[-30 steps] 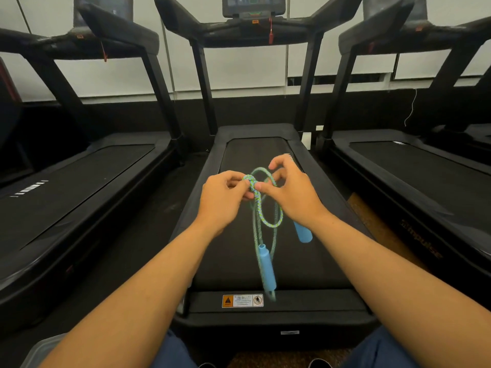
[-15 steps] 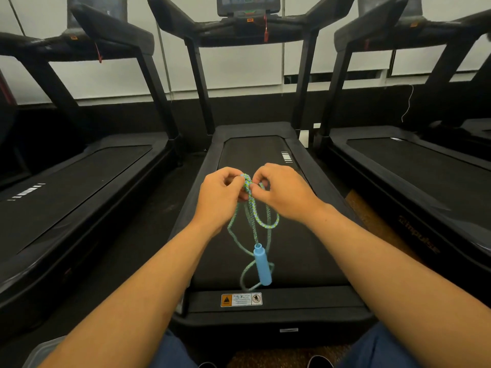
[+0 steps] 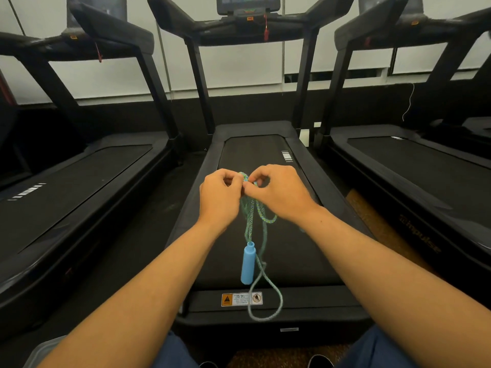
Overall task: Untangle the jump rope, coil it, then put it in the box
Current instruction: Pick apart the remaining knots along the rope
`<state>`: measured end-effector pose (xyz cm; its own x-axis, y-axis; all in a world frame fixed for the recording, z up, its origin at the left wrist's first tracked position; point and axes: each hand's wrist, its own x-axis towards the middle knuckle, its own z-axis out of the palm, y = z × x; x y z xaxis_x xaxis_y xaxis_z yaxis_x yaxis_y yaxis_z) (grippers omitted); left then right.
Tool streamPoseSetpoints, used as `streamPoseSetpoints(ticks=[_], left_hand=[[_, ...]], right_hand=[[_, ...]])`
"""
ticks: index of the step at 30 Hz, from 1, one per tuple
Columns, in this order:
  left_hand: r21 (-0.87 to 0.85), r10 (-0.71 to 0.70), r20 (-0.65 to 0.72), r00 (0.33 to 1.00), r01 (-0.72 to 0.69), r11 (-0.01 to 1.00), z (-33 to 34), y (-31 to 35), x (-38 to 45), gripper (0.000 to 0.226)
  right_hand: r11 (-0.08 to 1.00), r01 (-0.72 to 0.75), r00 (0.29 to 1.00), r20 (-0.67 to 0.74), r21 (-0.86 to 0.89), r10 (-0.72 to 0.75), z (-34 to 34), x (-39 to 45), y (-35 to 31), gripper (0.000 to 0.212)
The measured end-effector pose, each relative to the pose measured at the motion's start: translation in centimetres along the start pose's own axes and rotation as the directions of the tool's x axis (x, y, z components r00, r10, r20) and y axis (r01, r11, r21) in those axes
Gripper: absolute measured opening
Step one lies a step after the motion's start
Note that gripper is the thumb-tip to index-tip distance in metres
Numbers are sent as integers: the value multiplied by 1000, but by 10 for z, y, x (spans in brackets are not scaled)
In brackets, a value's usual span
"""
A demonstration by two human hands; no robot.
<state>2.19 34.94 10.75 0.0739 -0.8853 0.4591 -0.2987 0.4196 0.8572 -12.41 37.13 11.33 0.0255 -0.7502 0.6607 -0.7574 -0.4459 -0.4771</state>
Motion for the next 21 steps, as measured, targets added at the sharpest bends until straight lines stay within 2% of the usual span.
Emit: streamPoseSetpoints(ticks=[4, 7, 13, 16, 18, 21], left_hand=[[-23, 43, 33, 999, -43, 999, -2, 3, -2, 13], [24, 102, 74, 992, -104, 994, -3, 8, -4, 12], [106, 158, 110, 981, -169, 980, -4, 15, -4, 13], [-57, 66, 124, 990, -59, 997, -5, 15, -2, 14], [-203, -1, 143, 990, 31, 979, -5, 14, -1, 17], [-324, -65, 191, 979, 125, 938, -5, 12, 0, 22]], right_hand=[[999, -43, 999, 33, -26, 44, -4, 5, -2, 15], [996, -79, 996, 28, -34, 80, -6, 6, 1, 12], [997, -62, 998, -20, 54, 64, -1, -1, -2, 18], [991, -24, 999, -40, 130, 29, 0, -3, -6, 12], [979, -4, 998, -58, 205, 16, 0, -5, -7, 8], [960, -19, 998, -60, 280, 37, 1, -5, -6, 7]])
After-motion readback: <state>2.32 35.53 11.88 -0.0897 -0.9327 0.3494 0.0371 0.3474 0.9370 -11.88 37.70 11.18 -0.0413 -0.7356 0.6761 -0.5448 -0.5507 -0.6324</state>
